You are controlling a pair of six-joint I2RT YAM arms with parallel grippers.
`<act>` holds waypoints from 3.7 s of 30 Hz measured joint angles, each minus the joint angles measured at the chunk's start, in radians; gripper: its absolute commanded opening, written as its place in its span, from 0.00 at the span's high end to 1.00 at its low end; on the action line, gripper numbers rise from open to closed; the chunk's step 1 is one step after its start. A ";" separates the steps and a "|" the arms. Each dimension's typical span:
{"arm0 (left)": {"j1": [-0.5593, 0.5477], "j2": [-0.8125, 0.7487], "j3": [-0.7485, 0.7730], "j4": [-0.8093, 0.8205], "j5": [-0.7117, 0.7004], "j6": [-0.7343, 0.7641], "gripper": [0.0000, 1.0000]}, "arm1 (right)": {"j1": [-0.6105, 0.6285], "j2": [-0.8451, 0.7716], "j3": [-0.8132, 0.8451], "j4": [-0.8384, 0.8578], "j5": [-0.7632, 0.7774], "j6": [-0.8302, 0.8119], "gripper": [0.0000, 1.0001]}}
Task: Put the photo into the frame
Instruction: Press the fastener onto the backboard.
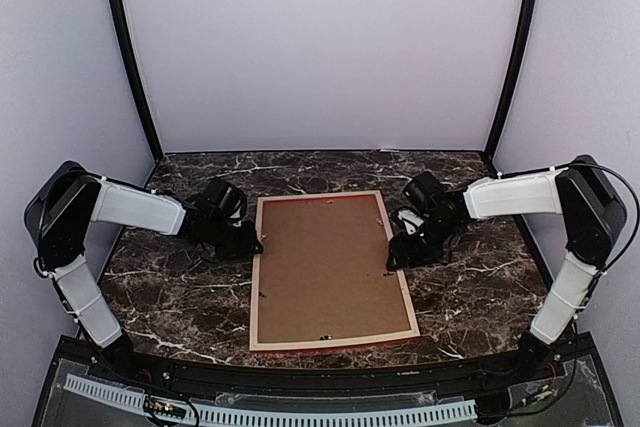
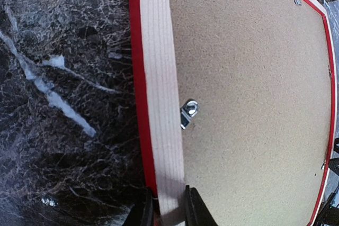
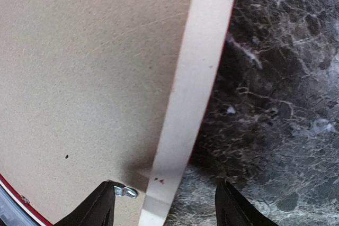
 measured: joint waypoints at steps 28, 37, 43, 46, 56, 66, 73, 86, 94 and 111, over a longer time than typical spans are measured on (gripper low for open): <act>0.000 0.005 0.006 -0.004 0.002 0.010 0.87 | 0.053 0.034 0.032 -0.008 0.049 0.013 0.37; 0.000 0.005 0.008 -0.005 0.001 0.010 0.87 | 0.062 0.034 0.041 -0.053 0.048 -0.049 0.37; 0.000 0.005 0.008 -0.005 0.001 0.010 0.87 | 0.063 0.036 0.064 -0.111 0.052 -0.093 0.39; 0.000 0.005 0.008 -0.005 0.001 0.010 0.87 | 0.063 0.038 0.067 -0.122 0.058 -0.108 0.41; 0.000 0.005 0.008 -0.005 0.001 0.010 0.87 | 0.063 0.043 0.079 -0.138 0.060 -0.118 0.42; 0.000 0.005 0.008 -0.005 0.000 0.011 0.87 | 0.063 0.043 0.080 -0.113 0.029 -0.110 0.42; 0.000 0.005 0.008 -0.005 0.000 0.012 0.87 | 0.066 0.043 0.080 -0.114 0.024 -0.113 0.44; 0.000 0.005 0.008 -0.005 0.001 0.015 0.87 | 0.079 0.053 0.080 -0.139 0.065 -0.137 0.63; 0.000 0.005 0.008 -0.004 0.000 0.015 0.87 | 0.080 0.054 0.085 -0.155 0.070 -0.140 0.73; 0.000 0.005 0.008 -0.003 -0.005 0.018 0.87 | 0.030 0.057 0.088 -0.141 -0.012 -0.154 0.57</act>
